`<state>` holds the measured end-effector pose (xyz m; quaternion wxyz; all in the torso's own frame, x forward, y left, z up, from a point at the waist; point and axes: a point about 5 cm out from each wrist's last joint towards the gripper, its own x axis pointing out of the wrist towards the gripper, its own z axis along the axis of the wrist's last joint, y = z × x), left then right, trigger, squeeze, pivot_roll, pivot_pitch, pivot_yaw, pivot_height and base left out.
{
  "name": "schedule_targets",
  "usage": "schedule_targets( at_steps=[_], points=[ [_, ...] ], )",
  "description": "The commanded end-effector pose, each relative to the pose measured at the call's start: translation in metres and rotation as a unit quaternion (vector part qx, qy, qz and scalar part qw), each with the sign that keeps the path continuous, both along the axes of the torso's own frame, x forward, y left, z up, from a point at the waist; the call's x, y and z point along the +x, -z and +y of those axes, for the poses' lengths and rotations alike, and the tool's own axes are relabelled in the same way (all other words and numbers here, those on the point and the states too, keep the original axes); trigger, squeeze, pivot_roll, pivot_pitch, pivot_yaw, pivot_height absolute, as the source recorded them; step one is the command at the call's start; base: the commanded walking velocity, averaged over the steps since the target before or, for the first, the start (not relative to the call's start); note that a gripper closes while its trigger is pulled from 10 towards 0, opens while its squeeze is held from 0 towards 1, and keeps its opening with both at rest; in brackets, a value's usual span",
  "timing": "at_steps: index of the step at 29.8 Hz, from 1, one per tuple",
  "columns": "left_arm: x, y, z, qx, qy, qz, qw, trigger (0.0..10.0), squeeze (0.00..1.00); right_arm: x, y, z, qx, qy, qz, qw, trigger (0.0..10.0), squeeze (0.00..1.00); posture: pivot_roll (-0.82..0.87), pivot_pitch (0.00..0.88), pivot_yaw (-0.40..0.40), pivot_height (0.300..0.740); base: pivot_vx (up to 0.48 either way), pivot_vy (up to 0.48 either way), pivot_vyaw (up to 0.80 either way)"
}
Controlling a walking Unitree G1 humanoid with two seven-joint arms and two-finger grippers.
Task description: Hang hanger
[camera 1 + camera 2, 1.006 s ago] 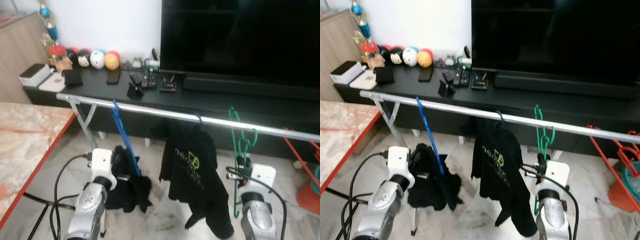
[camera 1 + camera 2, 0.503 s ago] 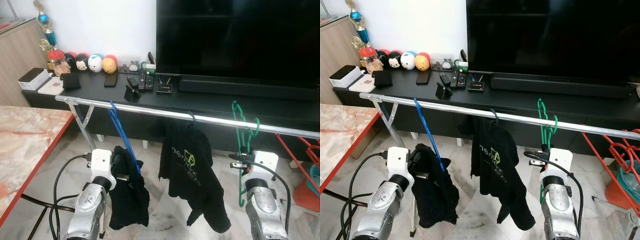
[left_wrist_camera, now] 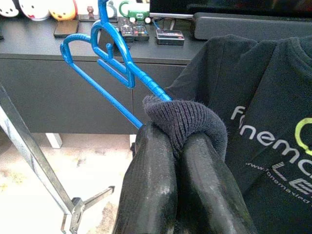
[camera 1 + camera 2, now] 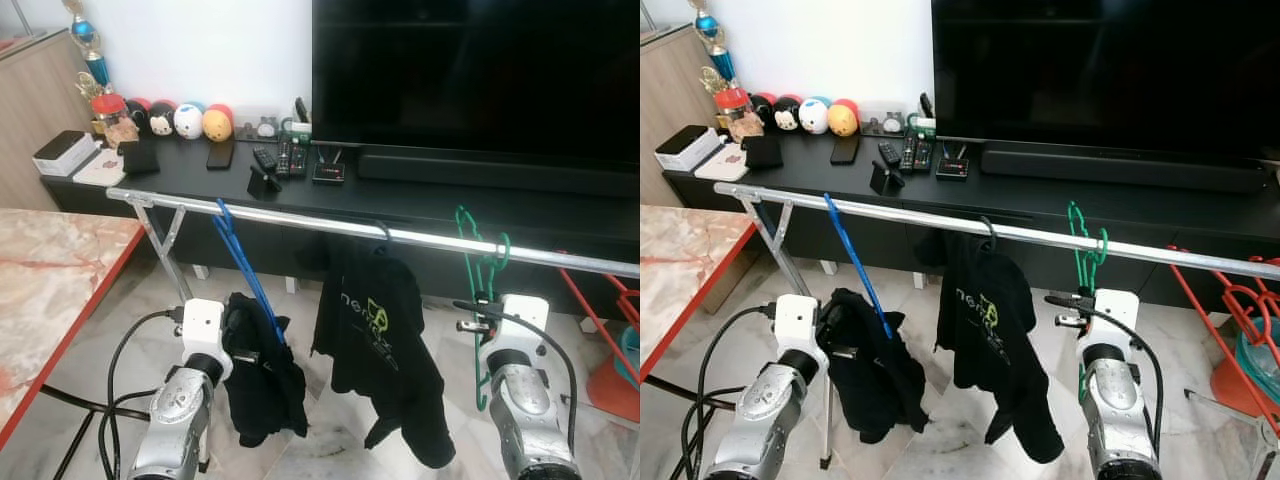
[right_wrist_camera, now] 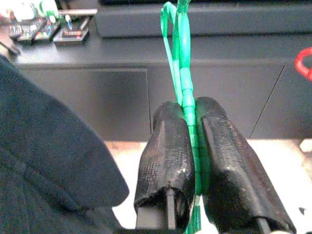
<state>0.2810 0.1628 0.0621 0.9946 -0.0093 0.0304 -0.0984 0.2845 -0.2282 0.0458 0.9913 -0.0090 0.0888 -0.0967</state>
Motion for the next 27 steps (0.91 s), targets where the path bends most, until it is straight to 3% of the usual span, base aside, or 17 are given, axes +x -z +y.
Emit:
schedule_targets(
  at_steps=[1, 12, 13, 14, 15, 27],
  points=[
    [0.001, -0.003, -0.001, 0.006, 0.007, -0.005, 1.000, 10.0, 0.00, 0.001, 0.002, 0.000, 0.004, 0.002, 0.008, 1.000, 10.0, 0.00, 0.00, 0.000, 0.003, 0.740, 0.000, 0.000, 0.00],
    [0.001, -0.004, -0.001, 0.008, 0.008, -0.004, 1.000, 10.0, 0.00, -0.003, 0.008, 0.005, 0.017, -0.001, 0.018, 1.000, 10.0, 0.00, 0.00, 0.000, 0.007, 0.740, 0.000, 0.000, 0.00],
    [0.001, -0.003, -0.001, 0.008, 0.008, -0.004, 1.000, 10.0, 0.00, -0.003, 0.008, 0.006, 0.019, -0.002, 0.016, 1.000, 10.0, 0.63, 0.00, 0.000, 0.008, 0.740, 0.000, 0.000, 0.00],
    [0.001, -0.003, -0.001, 0.008, 0.008, -0.004, 1.000, 10.0, 0.00, -0.004, 0.008, 0.006, 0.020, -0.002, 0.014, 1.000, 10.0, 0.63, 0.00, 0.000, 0.008, 0.740, 0.000, 0.000, 0.00],
    [0.001, -0.003, -0.001, 0.008, 0.009, -0.004, 1.000, 10.0, 0.00, -0.004, 0.008, 0.007, 0.022, 0.000, 0.011, 1.000, 10.0, 1.00, 0.00, 0.000, 0.007, 0.740, 0.000, 0.000, 0.00],
    [0.001, -0.003, -0.003, 0.007, 0.010, -0.004, 1.000, 10.0, 0.00, -0.012, 0.006, 0.007, 0.027, 0.008, -0.010, 1.000, 10.0, 1.00, 0.00, 0.000, 0.004, 0.740, 0.000, 0.000, 0.00]
  ],
)
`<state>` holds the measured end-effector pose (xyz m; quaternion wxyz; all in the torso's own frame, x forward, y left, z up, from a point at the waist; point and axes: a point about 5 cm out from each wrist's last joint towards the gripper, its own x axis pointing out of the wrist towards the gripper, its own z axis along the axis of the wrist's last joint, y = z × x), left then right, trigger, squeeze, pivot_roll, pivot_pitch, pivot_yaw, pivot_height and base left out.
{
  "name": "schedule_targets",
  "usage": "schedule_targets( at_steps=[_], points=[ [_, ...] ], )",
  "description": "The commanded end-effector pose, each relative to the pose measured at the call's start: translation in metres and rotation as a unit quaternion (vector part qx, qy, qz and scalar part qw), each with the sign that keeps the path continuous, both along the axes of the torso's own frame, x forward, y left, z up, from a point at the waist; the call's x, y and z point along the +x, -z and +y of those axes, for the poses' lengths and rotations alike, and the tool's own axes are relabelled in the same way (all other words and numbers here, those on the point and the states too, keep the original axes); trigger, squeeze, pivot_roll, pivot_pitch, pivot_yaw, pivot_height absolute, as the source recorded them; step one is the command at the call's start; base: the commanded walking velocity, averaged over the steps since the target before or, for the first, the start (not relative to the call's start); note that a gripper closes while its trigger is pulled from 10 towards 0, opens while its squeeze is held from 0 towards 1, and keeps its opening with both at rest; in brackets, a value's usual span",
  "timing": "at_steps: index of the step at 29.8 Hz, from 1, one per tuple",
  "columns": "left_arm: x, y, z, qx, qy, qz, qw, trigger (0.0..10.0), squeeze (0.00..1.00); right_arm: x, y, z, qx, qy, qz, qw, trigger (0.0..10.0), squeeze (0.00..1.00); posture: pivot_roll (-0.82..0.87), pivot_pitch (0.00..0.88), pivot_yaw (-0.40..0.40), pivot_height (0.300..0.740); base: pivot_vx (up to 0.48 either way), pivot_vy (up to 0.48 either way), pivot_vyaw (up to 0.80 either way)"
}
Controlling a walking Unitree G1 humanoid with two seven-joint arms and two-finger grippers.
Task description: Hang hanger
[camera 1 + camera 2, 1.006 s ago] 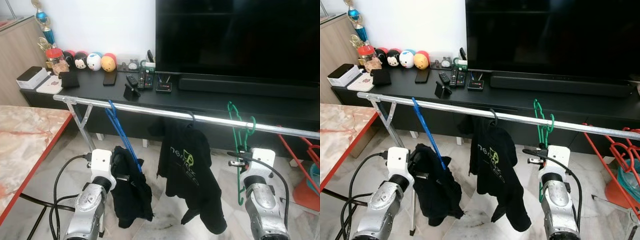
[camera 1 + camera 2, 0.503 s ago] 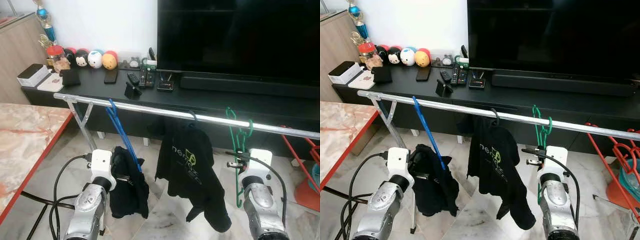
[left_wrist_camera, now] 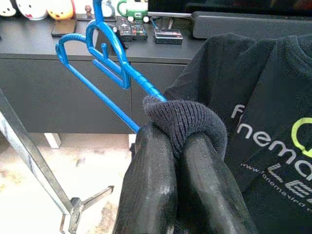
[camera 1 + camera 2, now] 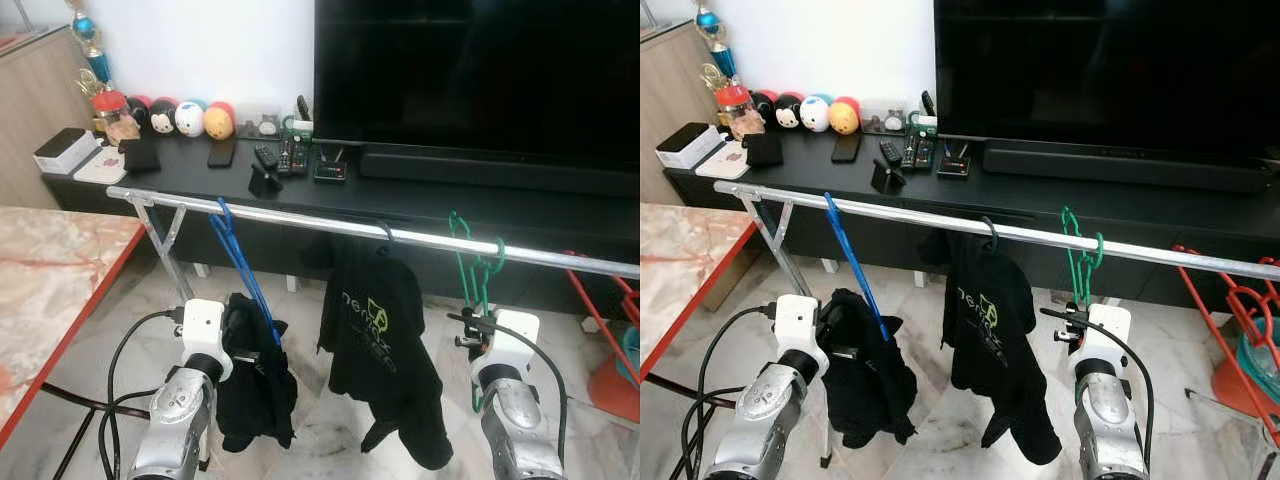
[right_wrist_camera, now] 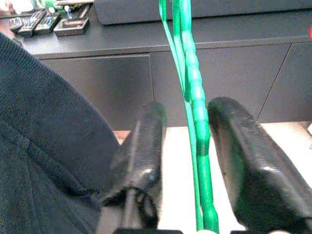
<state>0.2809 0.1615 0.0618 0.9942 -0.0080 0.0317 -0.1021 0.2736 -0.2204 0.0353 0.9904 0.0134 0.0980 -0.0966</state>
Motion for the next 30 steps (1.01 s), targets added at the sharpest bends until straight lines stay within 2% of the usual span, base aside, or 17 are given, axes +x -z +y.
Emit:
schedule_targets(
  at_steps=[1, 18, 30],
  points=[
    [0.001, -0.003, -0.002, 0.005, 0.007, -0.005, 1.000, 10.0, 0.00, -0.002, -0.005, -0.001, 0.004, 0.007, -0.021, 1.000, 10.0, 1.00, 0.00, 0.000, 0.004, 0.740, 0.000, 0.000, 0.00],
    [-0.002, 0.000, -0.004, 0.005, 0.016, -0.003, 1.000, 10.0, 0.00, -0.027, -0.015, 0.006, -0.013, 0.024, -0.091, 0.995, 10.0, 1.00, -0.01, 0.000, 0.007, 0.740, 0.000, 0.000, 0.00],
    [-0.002, 0.001, -0.006, 0.005, 0.020, -0.002, 1.000, 10.0, 0.00, -0.036, -0.023, 0.004, -0.030, 0.037, -0.116, 0.992, 10.0, 1.00, -0.01, 0.000, 0.011, 0.740, 0.000, 0.000, 0.00]
  ],
)
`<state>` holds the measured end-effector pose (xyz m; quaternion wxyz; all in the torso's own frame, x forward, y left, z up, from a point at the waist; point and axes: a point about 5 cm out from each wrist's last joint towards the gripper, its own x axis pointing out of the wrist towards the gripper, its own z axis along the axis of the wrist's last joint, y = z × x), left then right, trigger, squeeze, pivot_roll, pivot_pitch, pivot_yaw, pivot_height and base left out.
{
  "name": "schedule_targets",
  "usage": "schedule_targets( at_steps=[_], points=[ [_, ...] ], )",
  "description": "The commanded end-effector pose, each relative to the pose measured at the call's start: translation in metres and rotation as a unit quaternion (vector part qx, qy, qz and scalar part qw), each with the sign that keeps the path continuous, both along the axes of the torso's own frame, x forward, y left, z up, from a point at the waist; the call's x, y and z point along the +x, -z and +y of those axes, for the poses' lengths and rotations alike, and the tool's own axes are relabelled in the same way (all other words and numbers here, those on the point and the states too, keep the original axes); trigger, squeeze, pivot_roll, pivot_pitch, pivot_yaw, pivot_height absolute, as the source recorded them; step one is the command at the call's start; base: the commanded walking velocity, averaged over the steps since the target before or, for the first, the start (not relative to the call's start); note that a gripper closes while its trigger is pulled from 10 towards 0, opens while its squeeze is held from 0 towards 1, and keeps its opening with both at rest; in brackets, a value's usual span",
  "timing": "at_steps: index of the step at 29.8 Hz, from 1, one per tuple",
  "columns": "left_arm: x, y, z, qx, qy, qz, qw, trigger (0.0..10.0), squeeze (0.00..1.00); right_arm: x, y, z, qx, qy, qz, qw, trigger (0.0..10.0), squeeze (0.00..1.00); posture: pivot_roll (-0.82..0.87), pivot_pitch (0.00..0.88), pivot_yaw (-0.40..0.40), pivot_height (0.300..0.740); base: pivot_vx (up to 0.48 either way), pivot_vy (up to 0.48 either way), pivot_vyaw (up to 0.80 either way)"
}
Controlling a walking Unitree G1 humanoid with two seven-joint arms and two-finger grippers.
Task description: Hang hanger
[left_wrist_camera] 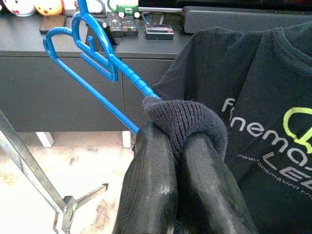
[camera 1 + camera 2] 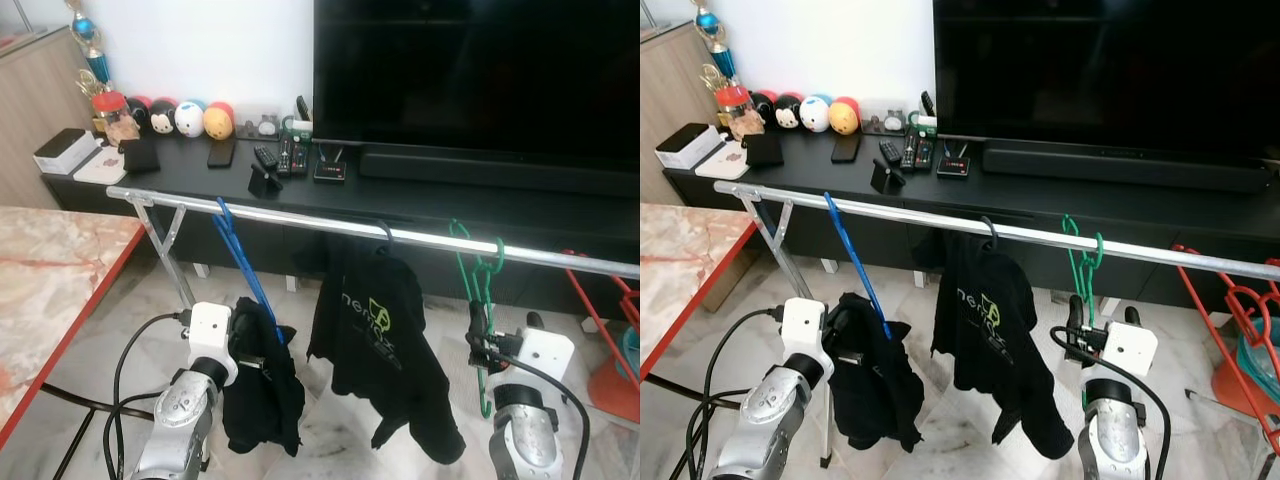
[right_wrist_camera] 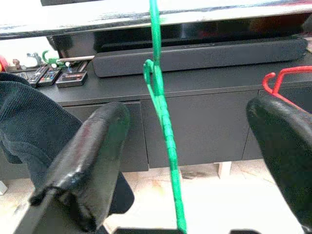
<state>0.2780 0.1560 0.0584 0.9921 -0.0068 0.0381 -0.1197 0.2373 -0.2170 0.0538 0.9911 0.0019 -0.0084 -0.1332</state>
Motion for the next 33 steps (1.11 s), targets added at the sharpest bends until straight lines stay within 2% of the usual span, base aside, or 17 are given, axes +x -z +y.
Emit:
schedule_targets(
  at_steps=[1, 17, 28, 29, 30, 31, 33],
  points=[
    [0.001, -0.003, 0.000, 0.003, 0.001, -0.009, 1.000, 10.0, 0.00, -0.002, -0.007, 0.000, -0.011, 0.007, -0.016, 1.000, 10.0, 1.00, -0.01, 0.000, 0.009, 0.740, 0.000, 0.000, 0.00],
    [0.002, -0.004, 0.000, 0.002, -0.003, -0.009, 1.000, 10.0, 0.00, -0.019, -0.009, -0.001, -0.033, 0.033, -0.014, 0.999, 10.0, 1.00, -0.01, 0.000, 0.005, 0.740, 0.000, 0.000, 0.00],
    [0.003, -0.004, 0.000, 0.001, -0.006, -0.011, 1.000, 10.0, 0.00, -0.021, -0.008, 0.001, -0.039, 0.043, -0.007, 0.998, 10.0, 1.00, -0.01, 0.000, 0.002, 0.740, 0.000, 0.000, 0.00],
    [0.003, -0.004, 0.000, 0.001, -0.007, -0.011, 1.000, 10.0, 0.00, -0.021, -0.008, 0.001, -0.039, 0.045, -0.006, 0.998, 10.0, 0.95, -0.01, 0.000, 0.002, 0.740, 0.000, 0.000, 0.00],
    [0.003, -0.004, 0.000, 0.001, -0.007, -0.011, 1.000, 10.0, 0.00, -0.021, -0.007, 0.001, -0.039, 0.046, -0.005, 0.998, 10.0, 0.17, -0.01, 0.000, 0.002, 0.740, 0.000, 0.000, 0.00],
    [0.003, -0.004, 0.000, 0.001, -0.007, -0.011, 1.000, 10.0, 0.00, -0.021, -0.007, 0.002, -0.040, 0.047, -0.004, 0.998, 10.0, 0.00, -0.01, 0.000, 0.002, 0.740, 0.000, 0.000, 0.00],
    [0.003, -0.004, -0.001, 0.000, -0.007, -0.011, 1.000, 10.0, 0.00, -0.021, -0.006, 0.003, -0.040, 0.047, -0.003, 0.998, 10.0, 0.00, -0.01, 0.000, 0.001, 0.740, 0.000, 0.000, 0.00]
  ],
)
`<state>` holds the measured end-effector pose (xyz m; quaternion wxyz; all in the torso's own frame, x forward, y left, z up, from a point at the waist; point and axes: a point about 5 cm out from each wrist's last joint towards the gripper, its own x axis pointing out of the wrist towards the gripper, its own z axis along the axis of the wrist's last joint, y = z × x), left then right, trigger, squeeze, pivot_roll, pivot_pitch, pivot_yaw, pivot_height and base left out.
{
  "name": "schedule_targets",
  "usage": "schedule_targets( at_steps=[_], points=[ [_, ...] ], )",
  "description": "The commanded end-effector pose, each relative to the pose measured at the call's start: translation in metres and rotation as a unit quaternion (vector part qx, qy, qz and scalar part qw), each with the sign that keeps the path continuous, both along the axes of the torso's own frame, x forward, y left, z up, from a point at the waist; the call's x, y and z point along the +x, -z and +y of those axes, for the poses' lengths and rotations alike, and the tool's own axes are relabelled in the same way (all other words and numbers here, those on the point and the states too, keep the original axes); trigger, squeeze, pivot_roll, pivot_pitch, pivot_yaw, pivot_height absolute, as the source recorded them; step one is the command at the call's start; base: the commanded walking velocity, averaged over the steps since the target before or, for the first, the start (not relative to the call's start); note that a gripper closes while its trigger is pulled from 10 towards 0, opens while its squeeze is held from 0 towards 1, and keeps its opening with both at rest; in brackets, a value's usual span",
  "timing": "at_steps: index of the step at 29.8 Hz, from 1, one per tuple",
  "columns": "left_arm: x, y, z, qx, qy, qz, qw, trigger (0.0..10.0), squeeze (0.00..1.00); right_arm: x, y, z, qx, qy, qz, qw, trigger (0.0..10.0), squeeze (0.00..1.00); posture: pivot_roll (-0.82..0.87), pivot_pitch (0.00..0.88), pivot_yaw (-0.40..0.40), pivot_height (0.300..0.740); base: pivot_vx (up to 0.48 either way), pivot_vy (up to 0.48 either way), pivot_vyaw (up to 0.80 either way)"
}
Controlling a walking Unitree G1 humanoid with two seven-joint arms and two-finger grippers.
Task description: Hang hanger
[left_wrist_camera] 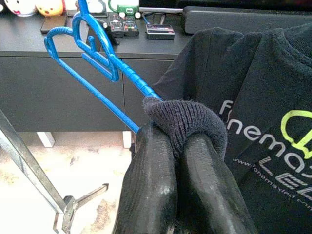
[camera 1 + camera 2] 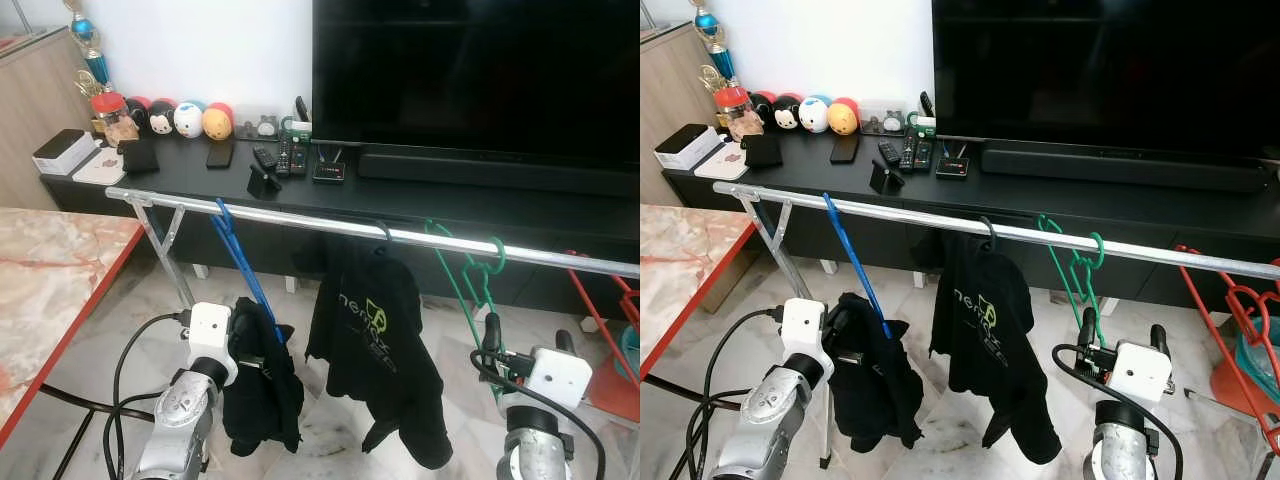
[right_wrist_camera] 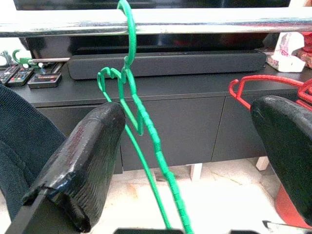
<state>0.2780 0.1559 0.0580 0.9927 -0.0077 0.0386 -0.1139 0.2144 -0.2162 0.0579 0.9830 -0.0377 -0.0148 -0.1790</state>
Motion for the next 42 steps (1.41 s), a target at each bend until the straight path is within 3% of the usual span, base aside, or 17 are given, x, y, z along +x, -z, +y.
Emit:
schedule_targets(
  at_steps=[1, 42],
  points=[
    [0.0032, -0.0047, -0.0005, 0.001, -0.001, -0.012, 1.000, 10.0, 0.00, 0.0019, -0.0018, 0.0018, -0.001, 0.001, -0.001, 1.000, 10.0, 0.00, -0.01, 0.000, 0.002, 0.740, 0.000, 0.000, 0.00],
    [-0.0012, -0.0025, -0.0051, -0.001, 0.009, -0.016, 1.000, 10.0, 0.00, 0.0047, 0.0028, 0.0074, 0.006, -0.002, 0.007, 1.000, 10.0, 0.00, -0.01, 0.000, 0.006, 0.740, 0.000, 0.000, 0.00]
  ],
)
